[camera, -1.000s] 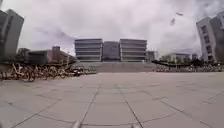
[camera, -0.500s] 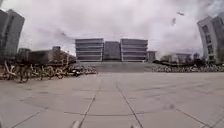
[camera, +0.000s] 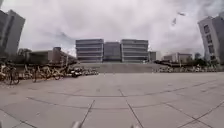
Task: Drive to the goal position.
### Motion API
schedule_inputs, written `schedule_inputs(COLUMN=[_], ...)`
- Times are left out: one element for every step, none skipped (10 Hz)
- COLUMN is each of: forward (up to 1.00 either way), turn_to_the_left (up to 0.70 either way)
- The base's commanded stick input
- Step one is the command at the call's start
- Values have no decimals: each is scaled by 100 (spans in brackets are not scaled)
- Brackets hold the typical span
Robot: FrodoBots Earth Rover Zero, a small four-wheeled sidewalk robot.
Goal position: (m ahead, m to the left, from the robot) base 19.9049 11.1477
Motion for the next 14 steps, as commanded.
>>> schedule_inputs(forward=[100,100,100,100,100,100,100,100,100,100,100,100,100,100], turn_to_the_left=[0,-4,-22,-6,0,0,-4,-1,0,-11,-6,0,0,0])
